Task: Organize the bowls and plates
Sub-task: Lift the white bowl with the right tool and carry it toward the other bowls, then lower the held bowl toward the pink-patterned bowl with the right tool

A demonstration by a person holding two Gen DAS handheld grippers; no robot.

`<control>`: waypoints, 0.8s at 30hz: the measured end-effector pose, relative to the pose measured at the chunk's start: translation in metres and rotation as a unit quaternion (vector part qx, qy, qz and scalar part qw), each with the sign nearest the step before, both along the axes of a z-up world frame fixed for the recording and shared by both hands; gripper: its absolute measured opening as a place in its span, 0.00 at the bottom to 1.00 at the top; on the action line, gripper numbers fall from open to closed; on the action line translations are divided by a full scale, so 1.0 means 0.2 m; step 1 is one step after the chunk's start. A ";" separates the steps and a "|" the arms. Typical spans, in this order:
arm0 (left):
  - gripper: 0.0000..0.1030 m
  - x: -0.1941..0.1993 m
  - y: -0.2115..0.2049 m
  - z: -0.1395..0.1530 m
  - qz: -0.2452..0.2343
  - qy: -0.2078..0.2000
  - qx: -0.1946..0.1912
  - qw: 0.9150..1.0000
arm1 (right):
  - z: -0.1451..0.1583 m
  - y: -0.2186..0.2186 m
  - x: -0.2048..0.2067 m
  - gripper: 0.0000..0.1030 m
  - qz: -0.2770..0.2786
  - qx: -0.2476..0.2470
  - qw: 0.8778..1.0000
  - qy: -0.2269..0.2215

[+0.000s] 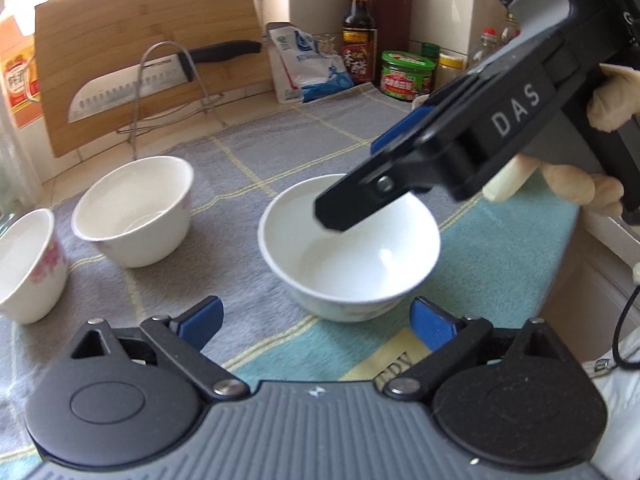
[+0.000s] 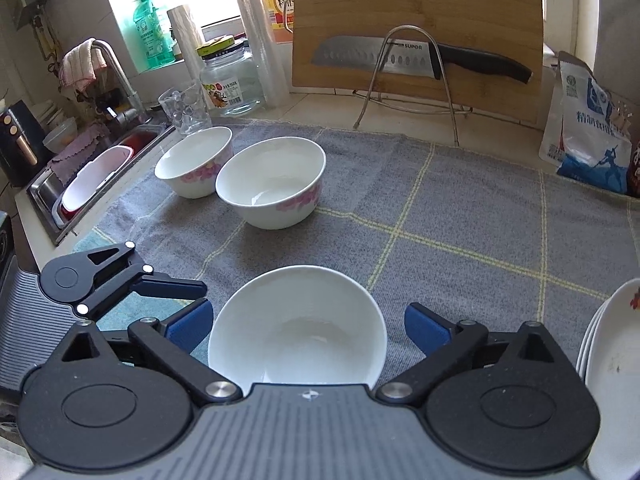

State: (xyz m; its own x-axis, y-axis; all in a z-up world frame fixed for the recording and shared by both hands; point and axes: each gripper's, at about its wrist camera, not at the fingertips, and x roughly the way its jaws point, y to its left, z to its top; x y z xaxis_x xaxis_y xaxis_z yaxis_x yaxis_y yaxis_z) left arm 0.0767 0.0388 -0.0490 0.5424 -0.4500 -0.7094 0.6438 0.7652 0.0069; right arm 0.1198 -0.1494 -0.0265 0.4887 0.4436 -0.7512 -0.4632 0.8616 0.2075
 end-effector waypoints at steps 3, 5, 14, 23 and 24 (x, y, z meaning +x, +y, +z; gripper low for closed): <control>0.97 0.01 0.08 0.02 0.024 -0.006 0.004 1.000 | 0.04 0.04 0.02 1.00 0.017 -0.034 0.999 -0.030; 0.97 0.02 0.13 0.03 0.047 -0.016 0.008 0.999 | 0.07 0.07 0.03 1.00 0.031 -0.051 0.997 -0.049; 0.98 0.22 0.28 -0.01 0.122 -0.042 0.001 0.992 | 0.11 0.22 0.21 1.00 0.070 -0.080 0.991 -0.087; 0.98 0.36 0.27 -0.05 0.138 -0.066 -0.009 0.988 | 0.06 0.32 0.42 1.00 0.076 -0.063 0.993 -0.057; 0.98 0.37 0.26 -0.05 0.137 -0.066 -0.009 0.988 | 0.05 0.32 0.45 1.00 0.078 -0.060 0.994 -0.053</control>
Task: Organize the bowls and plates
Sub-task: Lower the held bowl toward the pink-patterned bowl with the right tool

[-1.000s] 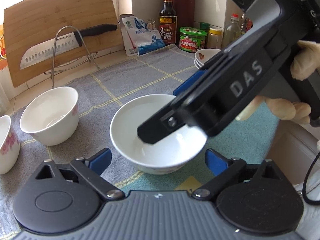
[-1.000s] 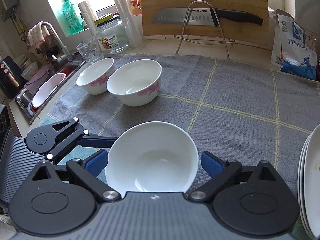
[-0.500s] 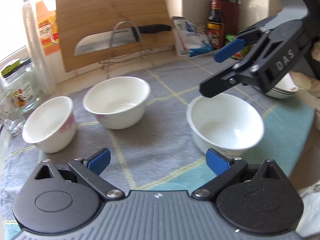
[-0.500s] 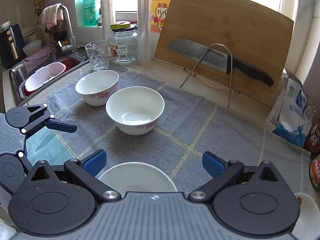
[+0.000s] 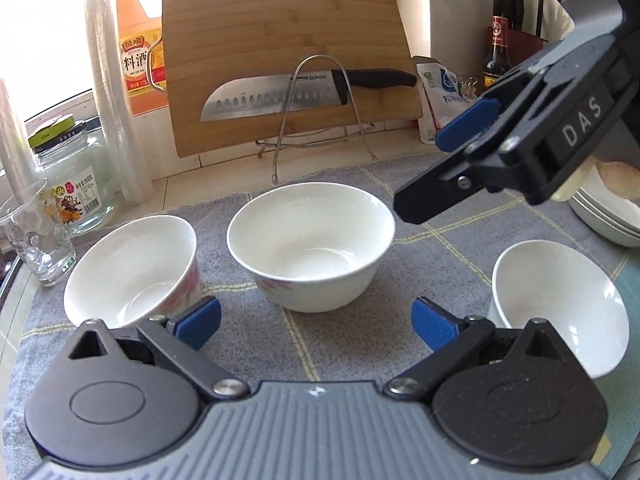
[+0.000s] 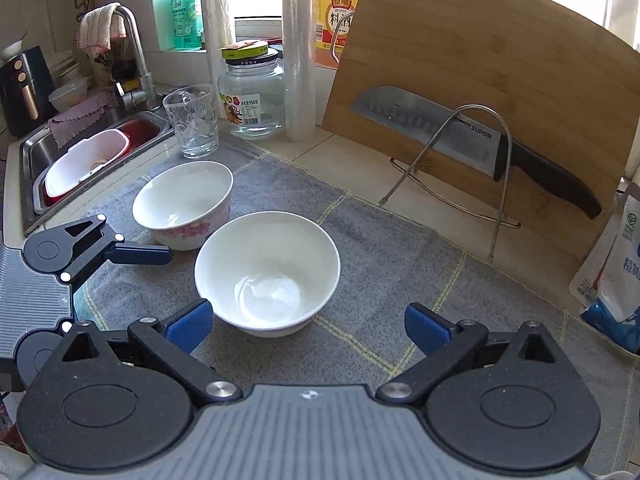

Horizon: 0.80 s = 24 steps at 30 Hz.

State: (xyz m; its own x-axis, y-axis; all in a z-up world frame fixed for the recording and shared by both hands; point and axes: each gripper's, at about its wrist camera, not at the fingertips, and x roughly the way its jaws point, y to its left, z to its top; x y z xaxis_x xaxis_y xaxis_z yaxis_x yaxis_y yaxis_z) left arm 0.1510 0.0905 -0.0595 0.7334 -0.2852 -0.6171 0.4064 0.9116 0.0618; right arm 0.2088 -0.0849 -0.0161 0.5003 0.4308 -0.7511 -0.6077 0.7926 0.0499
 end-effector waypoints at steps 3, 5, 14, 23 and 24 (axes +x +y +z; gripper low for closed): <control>0.97 0.03 -0.02 -0.02 -0.002 -0.001 -0.001 1.000 | -0.03 0.03 0.06 1.00 0.012 0.002 1.000 0.009; 0.97 0.05 -0.03 -0.02 -0.001 -0.004 0.000 1.000 | -0.05 0.05 0.09 1.00 0.018 0.000 1.000 0.015; 0.94 0.12 -0.06 -0.05 0.000 0.002 -0.007 1.000 | -0.14 0.13 0.24 0.93 0.046 0.010 0.998 0.049; 0.82 0.15 -0.04 -0.06 0.006 0.006 -0.016 1.000 | -0.19 0.16 0.31 0.81 0.057 0.014 0.995 0.076; 0.82 0.15 -0.04 -0.06 0.006 0.005 -0.016 1.000 | -0.20 0.16 0.32 0.79 0.057 0.014 0.995 0.078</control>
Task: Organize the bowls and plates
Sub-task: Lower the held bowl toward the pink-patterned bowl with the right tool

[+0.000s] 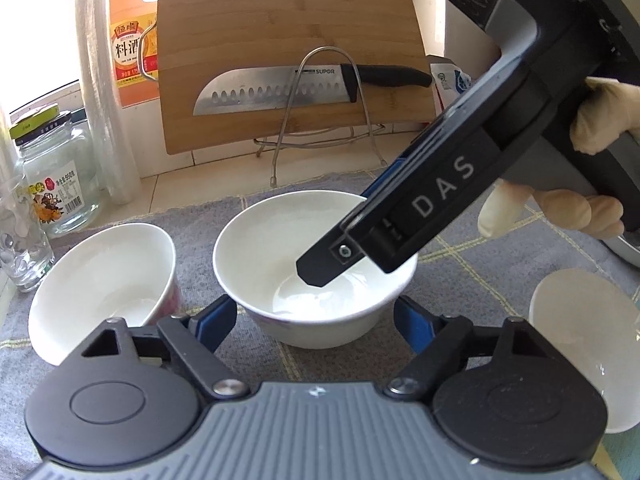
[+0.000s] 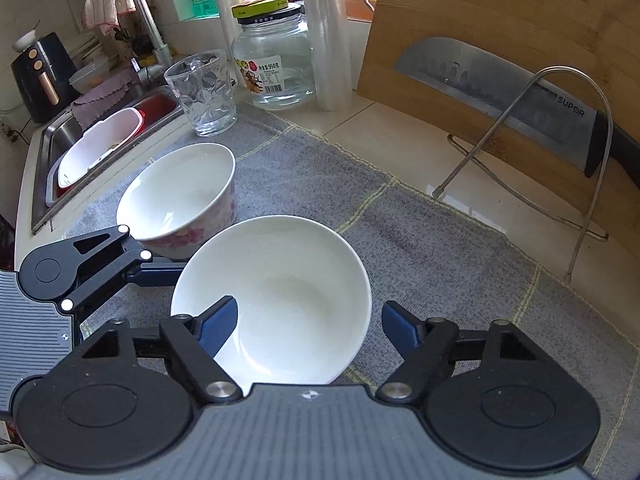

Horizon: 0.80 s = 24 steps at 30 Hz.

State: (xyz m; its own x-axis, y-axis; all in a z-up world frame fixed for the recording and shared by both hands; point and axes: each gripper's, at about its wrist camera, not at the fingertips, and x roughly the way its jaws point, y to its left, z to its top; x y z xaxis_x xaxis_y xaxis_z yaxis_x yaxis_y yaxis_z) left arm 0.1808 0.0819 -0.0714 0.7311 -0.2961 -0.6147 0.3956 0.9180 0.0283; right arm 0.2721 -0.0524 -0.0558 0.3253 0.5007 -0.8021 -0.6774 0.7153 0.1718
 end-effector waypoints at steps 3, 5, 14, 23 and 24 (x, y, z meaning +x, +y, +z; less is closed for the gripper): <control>0.82 0.01 0.00 0.00 0.000 0.001 0.000 1.000 | -0.01 0.00 0.01 0.73 0.003 0.004 1.000 0.006; 0.82 0.01 0.00 0.00 -0.001 0.001 0.000 1.000 | -0.01 0.01 0.01 0.73 0.006 0.008 1.000 0.008; 0.82 0.01 0.00 0.01 -0.005 0.007 0.005 1.000 | 0.00 0.00 0.00 0.72 -0.001 0.017 1.000 0.017; 0.82 -0.04 0.00 0.06 -0.009 0.007 0.013 1.000 | 0.08 -0.01 -0.06 0.72 0.002 0.028 1.000 0.014; 0.82 -0.05 0.00 0.07 -0.009 0.007 0.014 1.000 | 0.09 -0.02 -0.07 0.72 0.002 0.031 0.999 0.014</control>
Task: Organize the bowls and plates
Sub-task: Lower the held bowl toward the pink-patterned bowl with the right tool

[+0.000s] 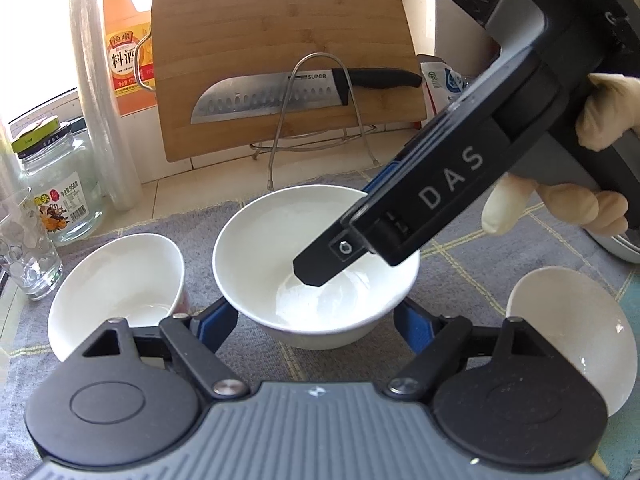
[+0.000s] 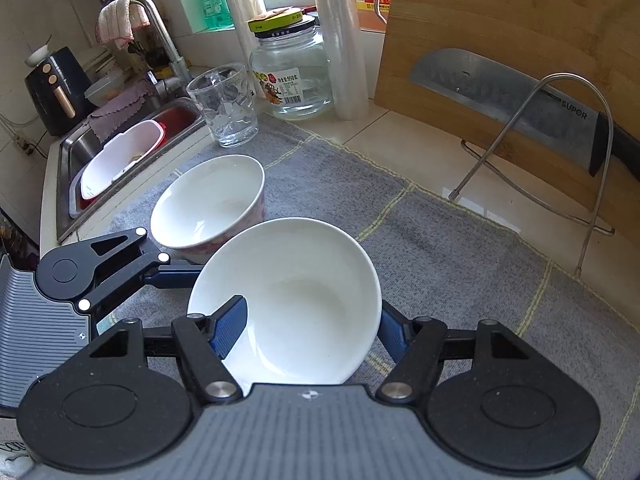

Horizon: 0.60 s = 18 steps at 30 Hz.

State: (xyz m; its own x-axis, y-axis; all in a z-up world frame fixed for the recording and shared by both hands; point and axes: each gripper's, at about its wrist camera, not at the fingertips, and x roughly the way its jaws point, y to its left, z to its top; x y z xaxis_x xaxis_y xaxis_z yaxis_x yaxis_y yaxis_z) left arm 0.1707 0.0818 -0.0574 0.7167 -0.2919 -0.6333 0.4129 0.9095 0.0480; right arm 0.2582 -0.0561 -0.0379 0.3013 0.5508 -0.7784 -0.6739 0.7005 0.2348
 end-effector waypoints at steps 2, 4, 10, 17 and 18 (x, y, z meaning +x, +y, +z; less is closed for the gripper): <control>0.82 -0.02 0.00 0.02 -0.001 0.000 0.001 1.000 | 0.03 -0.01 -0.02 0.72 0.000 0.005 1.000 0.002; 0.82 -0.04 0.00 0.04 -0.003 0.000 0.001 1.000 | 0.05 -0.02 -0.04 0.72 0.000 0.009 1.000 0.002; 0.82 -0.12 -0.02 0.09 -0.008 -0.001 0.002 1.000 | 0.12 -0.06 -0.13 0.72 0.002 0.013 1.000 -0.001; 0.82 -0.23 -0.06 0.14 -0.013 -0.004 0.003 1.000 | 0.19 -0.11 -0.25 0.72 0.000 0.021 1.000 -0.008; 0.82 -0.25 -0.06 0.15 -0.014 -0.005 0.003 1.000 | 0.20 -0.12 -0.27 0.72 -0.001 0.023 1.000 -0.009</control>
